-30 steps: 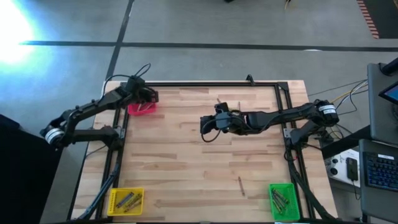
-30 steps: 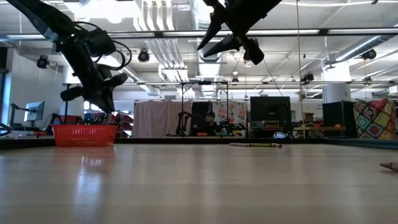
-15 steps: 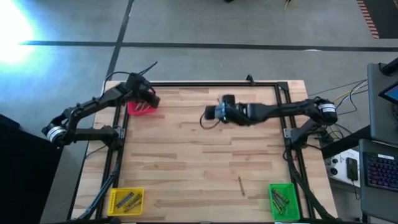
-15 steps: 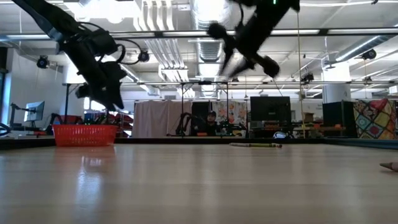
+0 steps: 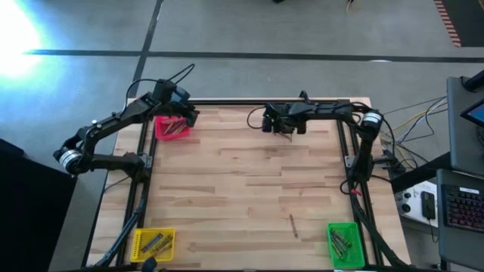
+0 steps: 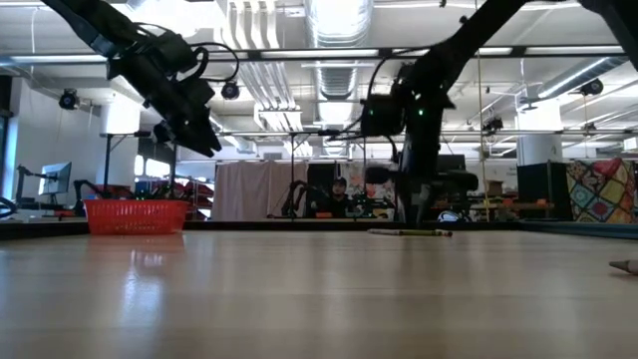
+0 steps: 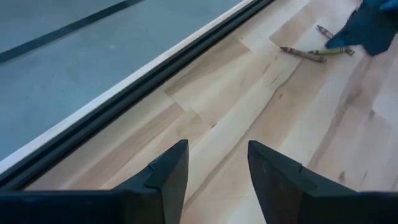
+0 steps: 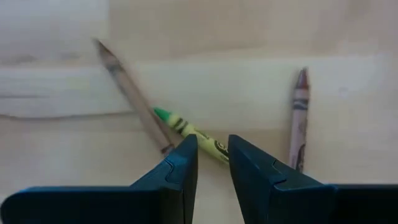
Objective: Sort crayons
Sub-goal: Put the brown crayon into the yellow bin
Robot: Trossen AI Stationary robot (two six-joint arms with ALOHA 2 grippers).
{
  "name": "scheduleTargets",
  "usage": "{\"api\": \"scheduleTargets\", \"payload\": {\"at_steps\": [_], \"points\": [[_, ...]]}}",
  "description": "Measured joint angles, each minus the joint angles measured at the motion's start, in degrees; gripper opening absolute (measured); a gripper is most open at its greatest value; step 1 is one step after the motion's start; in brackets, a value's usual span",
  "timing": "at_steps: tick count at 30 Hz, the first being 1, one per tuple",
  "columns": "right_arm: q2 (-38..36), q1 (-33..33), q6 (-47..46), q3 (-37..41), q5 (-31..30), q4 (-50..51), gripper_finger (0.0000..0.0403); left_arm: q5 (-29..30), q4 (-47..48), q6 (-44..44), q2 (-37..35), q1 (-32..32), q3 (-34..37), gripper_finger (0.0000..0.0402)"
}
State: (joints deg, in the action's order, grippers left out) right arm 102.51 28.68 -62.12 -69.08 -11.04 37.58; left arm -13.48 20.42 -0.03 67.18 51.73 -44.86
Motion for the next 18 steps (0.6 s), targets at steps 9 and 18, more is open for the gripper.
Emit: {"api": "scheduleTargets", "payload": {"at_steps": [9,18], "points": [[2.1,0.8,6.1,0.1,1.4,4.0,0.0082,0.0,-0.1,-1.1,2.5,0.0,-1.3,0.0148],[-1.3,1.4,5.4,0.0,-4.7,9.5,0.0082,0.0,1.5,-1.6,5.6,0.0,-1.1,0.0148]]}}
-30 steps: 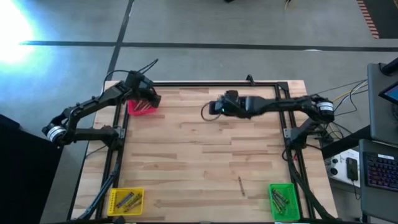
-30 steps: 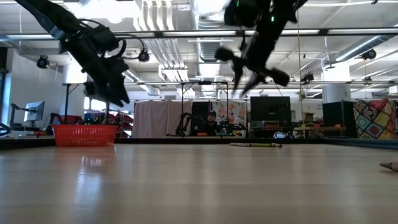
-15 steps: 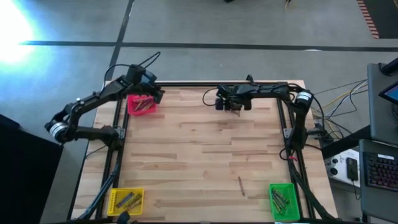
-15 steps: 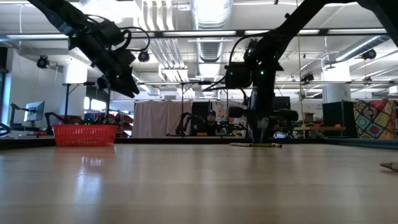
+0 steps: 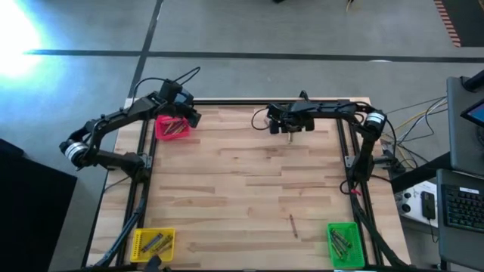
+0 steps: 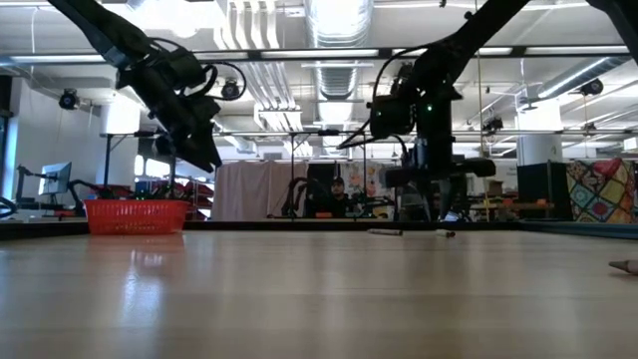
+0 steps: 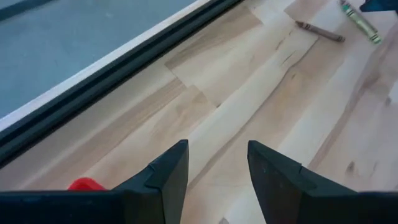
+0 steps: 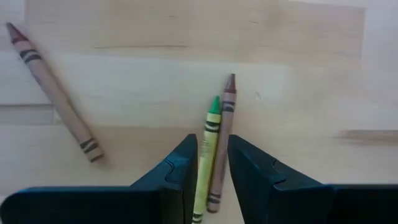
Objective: Sort crayons
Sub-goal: Put the brown crayon into the yellow bin
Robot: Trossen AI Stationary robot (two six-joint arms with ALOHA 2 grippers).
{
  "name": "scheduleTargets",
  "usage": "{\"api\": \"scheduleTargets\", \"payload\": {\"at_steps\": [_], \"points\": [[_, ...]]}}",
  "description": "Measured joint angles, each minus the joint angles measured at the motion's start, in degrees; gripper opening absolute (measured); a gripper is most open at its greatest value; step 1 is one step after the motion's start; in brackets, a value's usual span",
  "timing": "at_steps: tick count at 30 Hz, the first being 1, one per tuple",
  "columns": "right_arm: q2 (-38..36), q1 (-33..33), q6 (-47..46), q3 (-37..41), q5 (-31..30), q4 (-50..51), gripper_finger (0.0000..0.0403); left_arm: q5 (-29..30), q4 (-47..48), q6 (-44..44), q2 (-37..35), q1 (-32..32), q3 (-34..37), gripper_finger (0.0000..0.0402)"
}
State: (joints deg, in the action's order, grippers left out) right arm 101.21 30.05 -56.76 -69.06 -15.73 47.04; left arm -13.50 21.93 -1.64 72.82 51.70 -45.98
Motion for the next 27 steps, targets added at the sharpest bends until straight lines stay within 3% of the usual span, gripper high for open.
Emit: {"api": "scheduleTargets", "payload": {"at_steps": [14,27], "points": [[1.0,1.5,1.4,2.2,-0.9,0.9,0.0082,-0.8,-3.7,-2.1,8.2,0.0,-1.3,0.0148],[-1.4,3.4,3.6,3.8,-0.8,2.6,0.0082,-1.0,-3.0,-1.6,9.8,0.0,-3.7,0.0148]]}}
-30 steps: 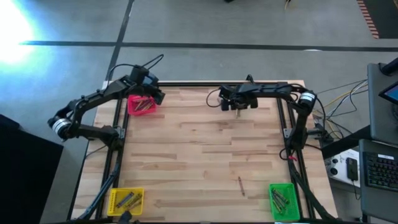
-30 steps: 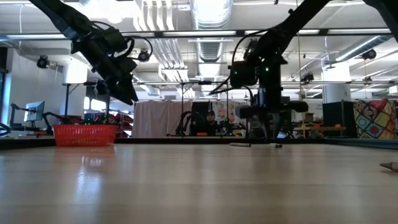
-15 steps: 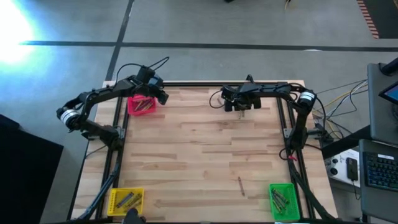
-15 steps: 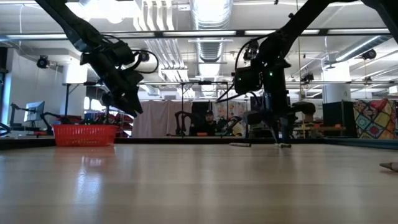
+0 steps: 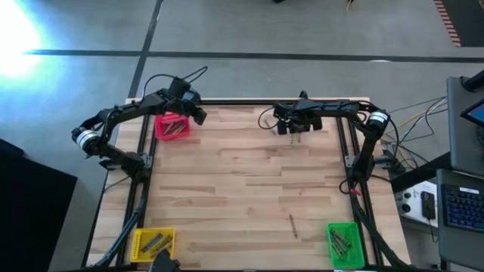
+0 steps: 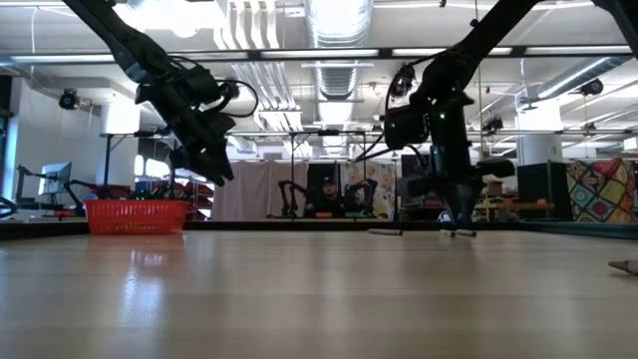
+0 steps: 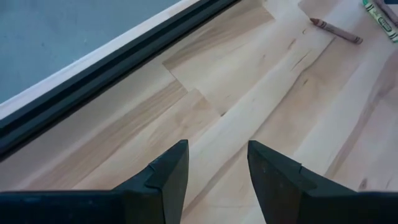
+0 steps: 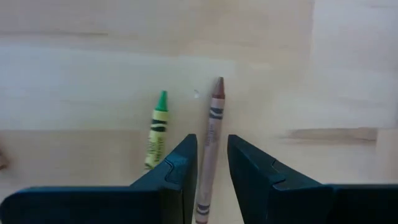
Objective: Sort crayons
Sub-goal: Put the brown crayon into the yellow bin
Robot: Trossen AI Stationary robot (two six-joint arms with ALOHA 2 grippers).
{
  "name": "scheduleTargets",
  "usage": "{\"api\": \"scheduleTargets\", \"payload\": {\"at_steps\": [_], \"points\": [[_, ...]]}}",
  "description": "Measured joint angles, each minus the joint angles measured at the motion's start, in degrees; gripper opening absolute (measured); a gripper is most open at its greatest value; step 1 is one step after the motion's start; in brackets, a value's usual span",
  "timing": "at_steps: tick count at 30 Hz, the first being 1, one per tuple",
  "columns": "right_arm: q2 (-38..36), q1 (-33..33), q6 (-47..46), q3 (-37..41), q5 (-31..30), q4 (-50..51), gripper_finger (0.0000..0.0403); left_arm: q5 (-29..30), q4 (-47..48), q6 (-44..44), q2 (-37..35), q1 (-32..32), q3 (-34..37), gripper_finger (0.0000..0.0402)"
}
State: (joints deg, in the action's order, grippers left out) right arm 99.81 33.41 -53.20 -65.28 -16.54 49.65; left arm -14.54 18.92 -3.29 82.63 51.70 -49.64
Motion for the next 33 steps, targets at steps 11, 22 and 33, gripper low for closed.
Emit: {"api": "scheduleTargets", "payload": {"at_steps": [11,22,33], "points": [[-0.3,0.9,2.6,6.4,3.1,-6.2,0.0077,0.0,0.0,0.0,0.0,0.0,-0.3,0.0148],[-2.7,0.6,7.3,7.5,7.0,-10.0,0.0011,-8.5,5.6,3.3,-5.6,-0.2,-7.0,0.0148],[-16.1,-7.3,5.3,7.5,9.0,-32.9,0.0009,-12.6,6.0,4.6,-13.4,-0.2,-8.2,0.0148]]}}
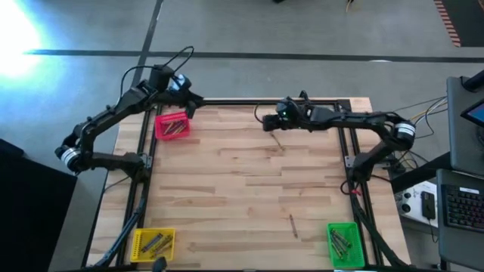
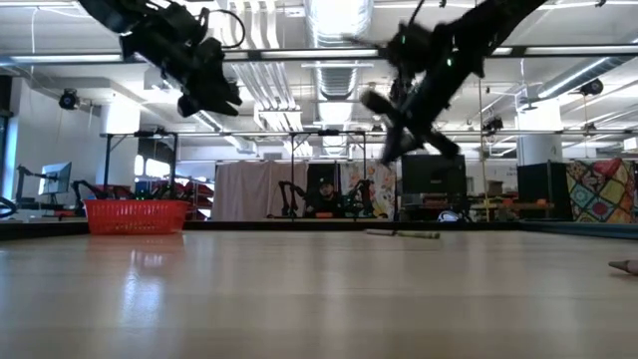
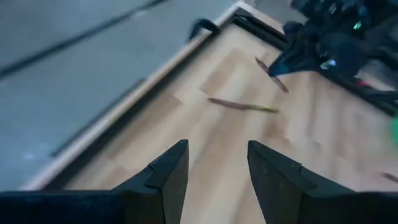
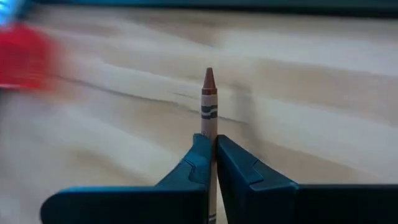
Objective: Sort crayons
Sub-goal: Put the brown crayon into the yellow bin
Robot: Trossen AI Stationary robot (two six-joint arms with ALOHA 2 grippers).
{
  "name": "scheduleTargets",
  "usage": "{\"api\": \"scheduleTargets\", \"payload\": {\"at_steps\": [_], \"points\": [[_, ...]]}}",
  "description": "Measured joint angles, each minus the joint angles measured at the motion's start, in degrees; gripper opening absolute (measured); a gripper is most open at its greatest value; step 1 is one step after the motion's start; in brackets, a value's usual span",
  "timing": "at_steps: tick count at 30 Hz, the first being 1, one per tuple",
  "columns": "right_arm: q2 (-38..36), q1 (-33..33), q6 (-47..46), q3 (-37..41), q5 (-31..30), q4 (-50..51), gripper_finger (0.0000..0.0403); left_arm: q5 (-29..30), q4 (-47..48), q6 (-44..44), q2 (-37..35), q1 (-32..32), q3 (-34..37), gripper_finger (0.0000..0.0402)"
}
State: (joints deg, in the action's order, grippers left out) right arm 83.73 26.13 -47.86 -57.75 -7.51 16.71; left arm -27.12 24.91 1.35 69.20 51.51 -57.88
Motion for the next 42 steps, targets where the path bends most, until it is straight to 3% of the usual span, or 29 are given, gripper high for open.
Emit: {"api": "scheduleTargets", "payload": {"at_steps": [8,12,18,23,28,35,42], "points": [[0.8,-11.9,3.3,-0.1,-1.5,-29.0,0.0009,-15.6,-5.8,-4.9,-2.7,-2.7,6.2,0.0148],[4.6,-16.6,6.4,-0.6,-5.3,-40.7,0.0009,-18.8,-13.6,-9.7,-4.8,-6.6,10.0,0.0148],[10.5,-21.0,8.1,-6.8,-7.6,-43.2,0.0009,-20.6,-22.0,-14.2,-7.7,-14.2,14.7,0.0163],[14.8,-24.0,11.8,-14.1,-7.3,-43.2,0.0009,-16.0,-22.0,-14.6,-8.4,-20.3,16.4,0.0194],[17.8,-25.8,15.6,-20.5,-7.1,-42.1,0.0009,-15.4,-22.2,-15.1,-8.6,-23.7,16.8,0.0201],[18.5,-26.6,17.0,-24.8,-5.7,-37.2,0.0009,-15.5,-22.3,-15.4,-12.2,-24.6,15.5,0.0137],[17.4,-27.6,16.4,-24.8,-4.6,-36.7,0.0009,-17.6,-22.4,-15.4,-14.7,-25.1,15.5,0.002]]}}
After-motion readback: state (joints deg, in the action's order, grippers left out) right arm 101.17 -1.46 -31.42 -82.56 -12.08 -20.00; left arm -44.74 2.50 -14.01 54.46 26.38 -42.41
